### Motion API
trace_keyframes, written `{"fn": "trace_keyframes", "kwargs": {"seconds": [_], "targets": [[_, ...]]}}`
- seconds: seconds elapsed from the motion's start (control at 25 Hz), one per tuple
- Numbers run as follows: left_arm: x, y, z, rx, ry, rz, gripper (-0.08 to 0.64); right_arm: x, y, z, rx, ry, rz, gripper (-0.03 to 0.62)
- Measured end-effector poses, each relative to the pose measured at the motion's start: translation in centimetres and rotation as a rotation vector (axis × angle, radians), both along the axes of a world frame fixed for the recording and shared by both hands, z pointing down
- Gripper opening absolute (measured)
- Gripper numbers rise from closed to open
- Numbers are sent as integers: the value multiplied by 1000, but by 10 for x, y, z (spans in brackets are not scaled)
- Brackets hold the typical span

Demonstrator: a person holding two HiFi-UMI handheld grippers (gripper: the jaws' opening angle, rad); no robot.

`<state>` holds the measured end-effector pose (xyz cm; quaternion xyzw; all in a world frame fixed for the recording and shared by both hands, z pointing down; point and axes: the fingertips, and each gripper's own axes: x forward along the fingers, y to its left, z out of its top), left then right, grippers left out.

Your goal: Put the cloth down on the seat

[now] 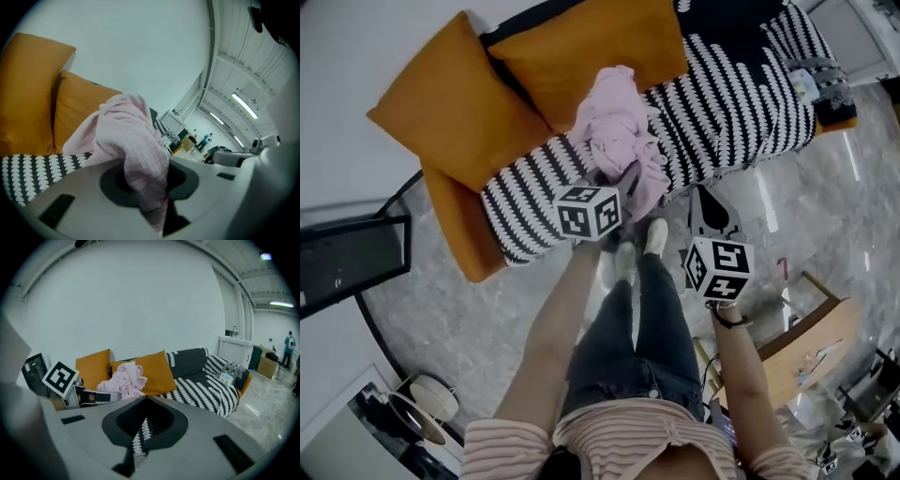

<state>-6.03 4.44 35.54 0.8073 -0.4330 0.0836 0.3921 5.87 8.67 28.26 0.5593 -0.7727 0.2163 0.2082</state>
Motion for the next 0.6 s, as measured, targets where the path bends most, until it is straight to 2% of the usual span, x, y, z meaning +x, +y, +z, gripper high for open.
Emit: {"fn": "trace_keyframes", "kwargs": {"seconds": [0.24,0.6], "targets": [[20,-14,55,-57,-37,22,106,14,-23,48,-50,-16,6,8],[28,-38,88,-124,-66,11,106,22,-56,62,-86,-28,7,8]]}}
